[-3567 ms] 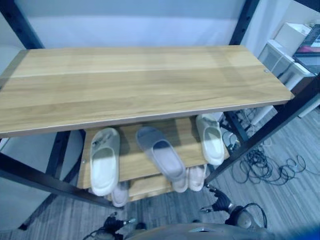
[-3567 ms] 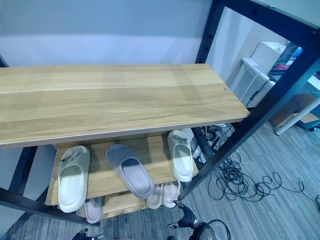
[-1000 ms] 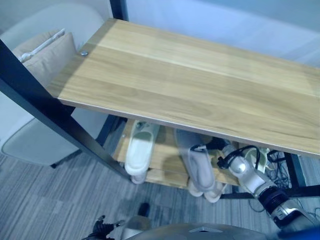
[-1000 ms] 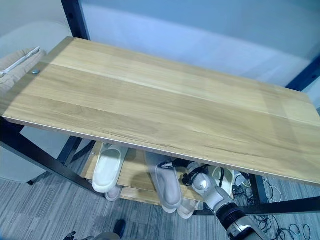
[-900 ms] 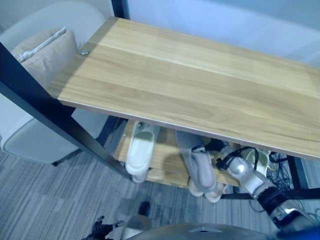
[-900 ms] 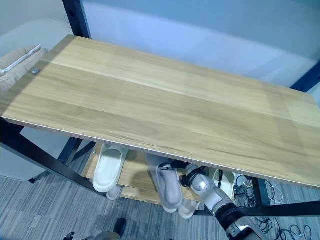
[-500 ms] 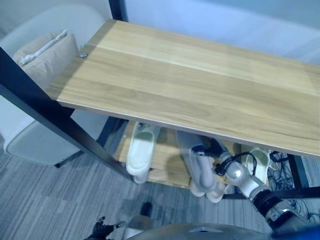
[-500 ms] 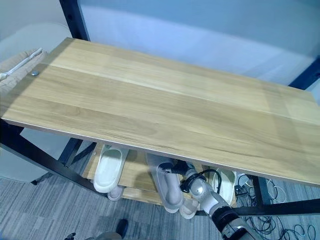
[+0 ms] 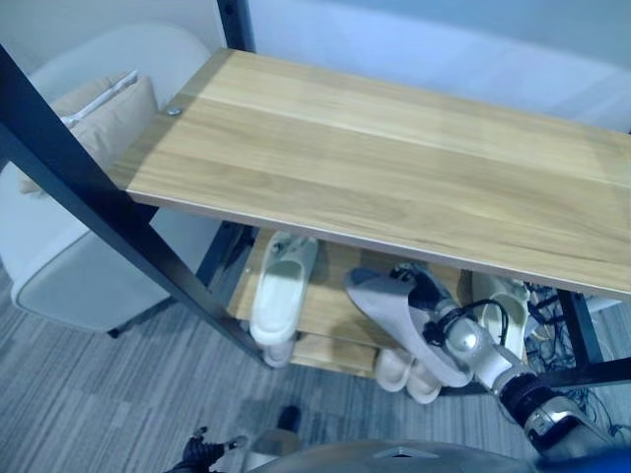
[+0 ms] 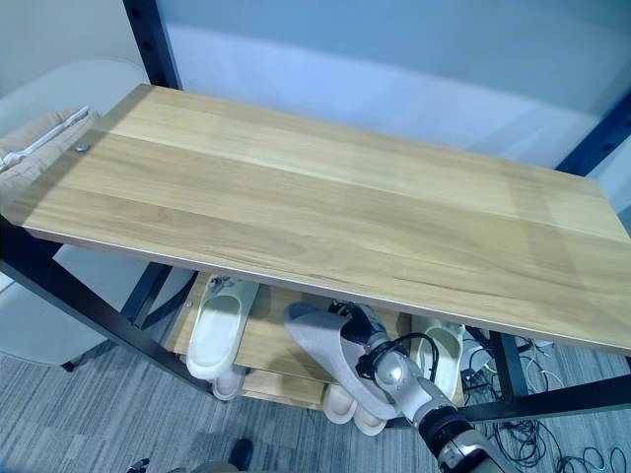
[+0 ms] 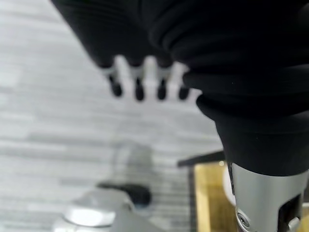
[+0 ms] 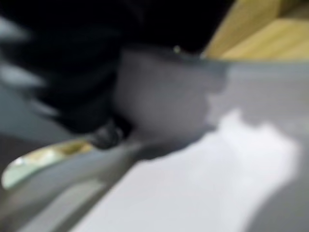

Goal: Arrange the slippers neatly on the shoe rack.

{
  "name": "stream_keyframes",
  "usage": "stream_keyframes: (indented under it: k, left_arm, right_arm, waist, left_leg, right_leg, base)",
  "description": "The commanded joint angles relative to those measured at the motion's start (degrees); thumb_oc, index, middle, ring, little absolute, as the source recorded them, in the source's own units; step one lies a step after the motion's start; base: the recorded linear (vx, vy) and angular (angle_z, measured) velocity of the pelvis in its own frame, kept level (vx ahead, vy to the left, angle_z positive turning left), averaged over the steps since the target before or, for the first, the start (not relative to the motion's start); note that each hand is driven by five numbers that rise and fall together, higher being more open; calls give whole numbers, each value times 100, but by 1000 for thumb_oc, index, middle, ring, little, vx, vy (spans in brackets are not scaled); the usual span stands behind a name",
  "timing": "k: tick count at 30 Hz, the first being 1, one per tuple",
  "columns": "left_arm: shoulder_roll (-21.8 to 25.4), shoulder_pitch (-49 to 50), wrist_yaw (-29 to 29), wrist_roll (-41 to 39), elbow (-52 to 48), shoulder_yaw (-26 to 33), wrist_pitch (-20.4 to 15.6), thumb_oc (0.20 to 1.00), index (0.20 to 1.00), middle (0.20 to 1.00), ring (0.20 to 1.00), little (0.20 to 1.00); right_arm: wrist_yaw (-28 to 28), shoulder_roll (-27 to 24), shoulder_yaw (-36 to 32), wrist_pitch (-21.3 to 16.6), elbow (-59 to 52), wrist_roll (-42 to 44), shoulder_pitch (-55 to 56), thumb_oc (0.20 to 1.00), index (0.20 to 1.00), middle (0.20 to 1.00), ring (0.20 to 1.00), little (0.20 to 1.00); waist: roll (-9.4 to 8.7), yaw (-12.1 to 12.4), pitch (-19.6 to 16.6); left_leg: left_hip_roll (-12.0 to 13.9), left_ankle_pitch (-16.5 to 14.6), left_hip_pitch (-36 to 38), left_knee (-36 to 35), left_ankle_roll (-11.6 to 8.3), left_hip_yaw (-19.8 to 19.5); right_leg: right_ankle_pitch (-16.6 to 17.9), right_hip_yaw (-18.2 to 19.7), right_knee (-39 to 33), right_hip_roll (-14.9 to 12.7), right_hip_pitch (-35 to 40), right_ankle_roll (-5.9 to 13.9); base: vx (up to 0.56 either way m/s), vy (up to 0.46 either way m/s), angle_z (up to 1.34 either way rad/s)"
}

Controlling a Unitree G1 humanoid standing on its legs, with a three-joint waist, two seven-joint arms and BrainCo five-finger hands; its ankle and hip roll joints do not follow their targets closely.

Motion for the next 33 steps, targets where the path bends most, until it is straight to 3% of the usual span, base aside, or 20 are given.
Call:
stream_keyframes:
  k: [1, 5, 6, 8, 10, 12, 13, 14, 18, 20, 22, 25, 29, 31, 32, 33]
  left_arm:
    - [-55, -203, 90, -9, 433, 125, -33, 1000, 1000, 1000, 1000, 1000]
    - [-77, -193, 103, 87, 360, 69, -66, 1000, 1000, 1000, 1000, 1000]
    - [-86, -218, 128, 110, 345, 80, -80, 1000, 1000, 1000, 1000, 1000]
    - [-78, -260, 122, 41, 305, 97, -88, 1000, 1000, 1000, 1000, 1000]
    - [-33, -292, 108, -13, 230, 135, -84, 1000, 1000, 1000, 1000, 1000]
    - [66, -331, 76, -52, 129, 179, -77, 1000, 1000, 1000, 1000, 1000]
    - [183, -419, 53, -126, 82, 254, -74, 1000, 1000, 1000, 1000, 1000]
    - [195, -429, 37, -151, 47, 267, -91, 1000, 1000, 1000, 1000, 1000]
    - [130, -394, 11, -204, -79, 199, -143, 1000, 1000, 1000, 1000, 1000]
    - [97, -409, 31, -297, -165, 136, -209, 1000, 1000, 1000, 1000, 1000]
    - [20, -389, 123, -457, -320, 135, -235, 1000, 1000, 1000, 1000, 1000]
    - [-101, -514, 248, -579, -535, 19, -315, 1000, 1000, 1000, 1000, 1000]
    - [-294, -441, 280, -614, -468, -26, -356, 1000, 1000, 1000, 1000, 1000]
    - [-342, -441, 293, -580, -298, -27, -321, 1000, 1000, 1000, 1000, 1000]
    - [-361, -450, 282, -578, -234, -24, -312, 1000, 1000, 1000, 1000, 1000]
    - [-431, -385, 258, -534, -32, -14, -274, 1000, 1000, 1000, 1000, 1000]
  right_arm:
    - [-244, -222, -157, -235, -685, 27, 102, 200, 200, 200, 200, 200]
    - [-228, -216, -274, -293, -1082, 66, 289, 200, 200, 200, 200, 200]
    - [-207, -189, -285, -338, -1307, 78, 300, 200, 200, 200, 200, 200]
    - [-185, -149, -225, -354, -1439, 117, 256, 200, 200, 200, 200, 200]
    - [-144, -138, -187, -375, -1561, 138, 179, 200, 200, 200, 200, 200]
    - [-78, -154, -166, -443, -1738, 159, 175, 200, 200, 200, 200, 200]
    - [9, -176, -139, -527, -1865, 161, 305, 200, 200, 200, 200, 200]
    - [25, -200, -120, -541, -1884, 152, 410, 200, 200, 200, 200, 200]
    - [19, -272, -73, -600, -1948, 113, 794, 200, 200, 200, 200, 200]
    - [-54, -297, -28, -641, -1933, 122, 815, 200, 200, 200, 200, 200]
    - [-109, -315, -14, -626, -1922, 161, 844, 200, 200, 200, 200, 200]
    - [-181, -506, -36, -632, -1951, 77, 851, 200, 200, 200, 200, 200]
    - [-173, -736, -38, -629, -1910, -106, 1031, 200, 200, 200, 200, 200]
    - [-108, -805, -42, -655, -1847, -65, 1166, 200, 200, 200, 200, 200]
    - [-95, -816, -44, -660, -1791, -54, 1232, 200, 200, 200, 200, 200]
    - [2, -841, -103, -672, -1731, -14, 1470, 200, 200, 200, 200, 200]
  waist:
    - [18, 21, -166]
    - [10, -44, -172]
    - [0, -135, -130]
    - [58, -133, -30]
    - [134, -89, 79]
    - [218, -98, 200]
    - [229, -129, 237]
    - [222, -126, 218]
    - [142, -124, 140]
    - [100, -17, 172]
    - [168, 31, 305]
    - [275, 33, 583]
    - [164, -127, 590]
    - [130, -265, 503]
    - [129, -330, 451]
    - [255, -567, 272]
  left_leg:
    - [279, -71, -93, 33, -144, 127]
    - [242, -133, -12, 49, -90, 284]
    - [193, -166, 29, 95, -57, 461]
    - [226, -180, 67, 192, -16, 698]
    - [299, -225, 35, 367, 19, 894]
    - [363, -236, -148, 652, 83, 997]
    - [257, -140, -393, 860, 160, 954]
    - [219, -111, -451, 895, 172, 932]
    - [59, 133, -794, 998, 172, 825]
    - [38, 308, -1054, 1055, 132, 822]
    - [114, 466, -1257, 1151, 54, 726]
    - [179, 625, -1547, 1355, -143, 672]
    - [285, 91, -1453, 1950, -161, 431]
    - [496, -159, -1077, 1948, -175, 298]
    - [579, -144, -951, 1943, -178, 243]
    - [765, -282, -283, 1487, -235, 325]
  right_leg:
    - [449, 324, 626, -391, -134, 519]
    - [595, 522, 562, -426, -196, 555]
    - [967, 705, 579, -495, -320, 624]
    - [1141, 875, 644, -465, -497, 608]
    - [947, 697, 806, -359, -545, 517]
    - [355, 470, 1226, -48, -551, 319]
    - [-268, 695, 1912, 515, -505, 178]
    - [-495, 813, 2000, 696, -398, 110]
    - [-744, 1399, 2099, 1298, -95, -174]
    - [-1061, 1361, 1559, 1391, 128, -405]
    - [-1098, 1352, 1450, 1538, 20, -498]
    - [-1062, 1174, 1448, 1566, -162, -581]
    - [-768, 925, 1329, 1222, -356, -448]
    - [-683, 852, 1304, 1084, -462, -438]
    - [-638, 801, 1277, 1043, -508, -436]
    - [-614, 693, 1220, 1025, -550, -391]
  base:
    - [-41, 69, -8]
    - [-59, 100, -18]
    - [-103, 103, -39]
    - [-173, 114, -69]
    - [-222, 106, -109]
    - [-321, 133, -85]
    - [-327, 116, -19]
    - [-284, 71, 10]
    - [-167, -37, 48]
    - [-197, -82, 27]
    - [-305, -85, 4]
    - [-375, -13, 32]
    - [-238, 92, 43]
    - [-136, 160, 37]
    - [-46, 283, 27]
    - [-24, 471, 27]
